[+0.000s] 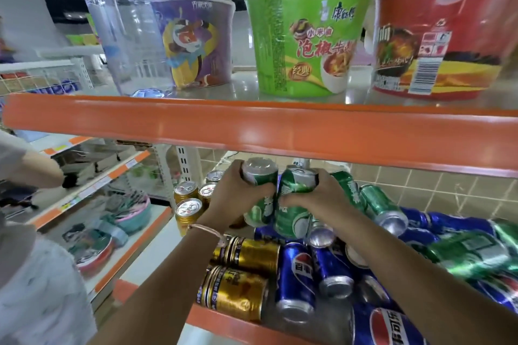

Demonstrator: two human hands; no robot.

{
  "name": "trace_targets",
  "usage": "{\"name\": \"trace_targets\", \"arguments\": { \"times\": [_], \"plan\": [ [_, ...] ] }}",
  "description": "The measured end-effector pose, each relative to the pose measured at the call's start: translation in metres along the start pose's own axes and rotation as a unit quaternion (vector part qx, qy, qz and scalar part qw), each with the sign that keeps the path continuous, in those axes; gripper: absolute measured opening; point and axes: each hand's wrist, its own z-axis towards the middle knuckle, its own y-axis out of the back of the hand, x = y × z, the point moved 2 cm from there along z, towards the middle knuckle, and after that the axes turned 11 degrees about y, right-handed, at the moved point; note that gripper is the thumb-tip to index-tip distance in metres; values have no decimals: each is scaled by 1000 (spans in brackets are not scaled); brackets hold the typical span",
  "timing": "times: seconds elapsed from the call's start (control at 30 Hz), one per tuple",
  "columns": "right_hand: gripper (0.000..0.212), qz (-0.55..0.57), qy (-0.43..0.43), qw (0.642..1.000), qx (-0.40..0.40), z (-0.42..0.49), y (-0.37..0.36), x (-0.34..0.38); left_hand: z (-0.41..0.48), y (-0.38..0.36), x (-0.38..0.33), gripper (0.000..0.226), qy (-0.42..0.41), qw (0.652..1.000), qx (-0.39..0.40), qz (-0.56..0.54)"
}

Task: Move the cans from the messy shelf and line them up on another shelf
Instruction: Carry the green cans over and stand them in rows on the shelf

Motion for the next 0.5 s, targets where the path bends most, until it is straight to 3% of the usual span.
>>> {"name": "trace_targets", "arguments": {
  "times": [0.1,0.13,0.27,0.37,0.5],
  "plan": [
    [61,-5,25,999,-22,-18,32,5,-11,-14,-15,61,27,996,11,-80],
    [55,-9,32,999,-27,-26,45,5,-15,-22,-19,64,41,992,24,-113],
    [57,0,20,998,-65,-68,105,-17,-41,-66,-38,47,125,953,113,-253],
    [65,-9,-13,990,-138,-112,153,-51,-69,-116,-55,50,178,888,246,-344],
    [63,-31,-72,964,-254,-179,223,-94,-133,-205,-88,34,227,787,366,-441]
  ]
}}
